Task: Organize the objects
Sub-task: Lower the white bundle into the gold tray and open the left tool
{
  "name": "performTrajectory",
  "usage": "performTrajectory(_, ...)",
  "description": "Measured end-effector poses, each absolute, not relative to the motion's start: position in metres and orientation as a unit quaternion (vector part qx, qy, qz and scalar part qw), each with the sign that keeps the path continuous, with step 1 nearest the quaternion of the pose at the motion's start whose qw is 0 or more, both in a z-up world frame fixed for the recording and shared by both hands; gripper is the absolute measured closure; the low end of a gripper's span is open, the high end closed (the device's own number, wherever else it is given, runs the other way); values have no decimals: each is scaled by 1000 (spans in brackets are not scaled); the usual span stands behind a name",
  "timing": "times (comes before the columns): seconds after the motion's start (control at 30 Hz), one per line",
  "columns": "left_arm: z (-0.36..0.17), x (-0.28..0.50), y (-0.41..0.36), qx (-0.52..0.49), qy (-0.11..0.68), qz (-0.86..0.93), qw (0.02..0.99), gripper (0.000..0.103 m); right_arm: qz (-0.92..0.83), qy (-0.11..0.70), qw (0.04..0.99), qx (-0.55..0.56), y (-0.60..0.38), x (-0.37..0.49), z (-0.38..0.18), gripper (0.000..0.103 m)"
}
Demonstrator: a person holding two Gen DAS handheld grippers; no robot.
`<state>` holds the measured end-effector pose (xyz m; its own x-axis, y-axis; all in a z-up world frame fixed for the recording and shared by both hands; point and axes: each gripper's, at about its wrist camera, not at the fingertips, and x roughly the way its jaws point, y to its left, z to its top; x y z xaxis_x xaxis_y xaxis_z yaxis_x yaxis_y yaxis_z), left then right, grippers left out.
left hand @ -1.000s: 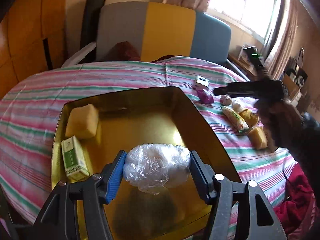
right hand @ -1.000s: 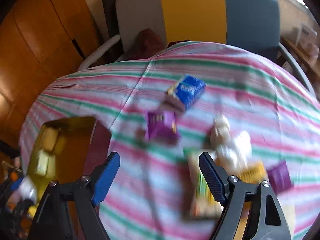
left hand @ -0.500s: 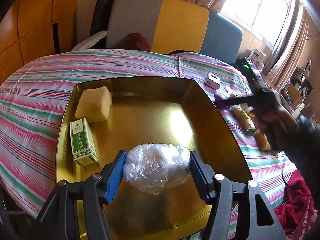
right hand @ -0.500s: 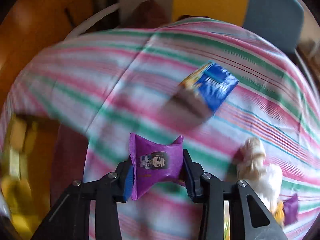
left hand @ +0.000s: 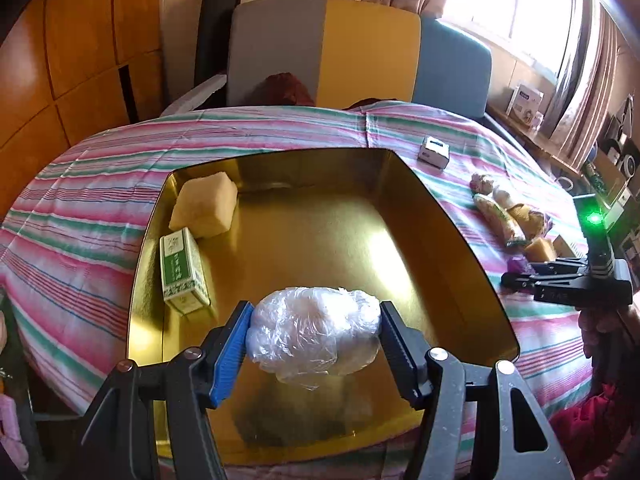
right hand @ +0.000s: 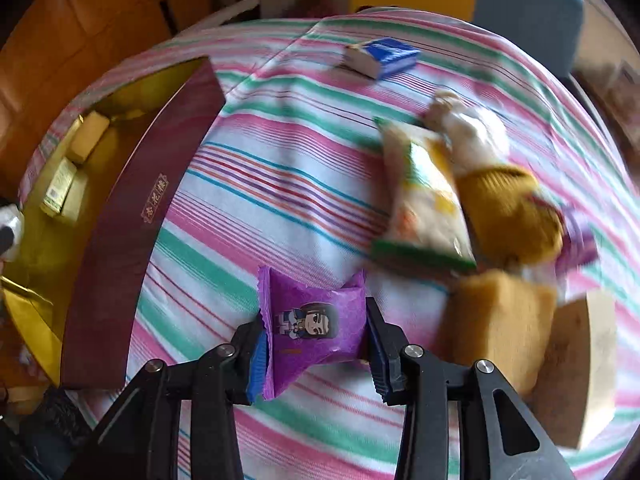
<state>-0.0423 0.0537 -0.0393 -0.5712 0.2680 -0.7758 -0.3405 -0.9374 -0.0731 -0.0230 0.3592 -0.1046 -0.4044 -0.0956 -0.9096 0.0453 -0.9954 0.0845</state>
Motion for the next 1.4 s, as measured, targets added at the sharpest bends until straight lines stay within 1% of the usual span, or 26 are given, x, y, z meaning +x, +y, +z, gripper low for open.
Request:
performTrajectory(0.1,-41,-34,55,-430,51,886,166,40,-847,-34,41,528,362,-16,-105,61)
performTrajectory(0.47,-41,-17,61,-429,72,886,163,40,-850,-21,42,525,356,-15,-102,61)
performTrajectory(0.87,-48,-16,57,-442,63,881,158,40,-847,-48,50,527,360,-25,-111,57)
performTrajectory(1.23,-40,-22,11,-443,12,888,122,40,-853,-28,53,518,356,-21,-112,57)
performTrajectory(1.4,-32,-28,-31,-440,-13,895,73,40,-852,-20,51,520,354,-22,-112,56)
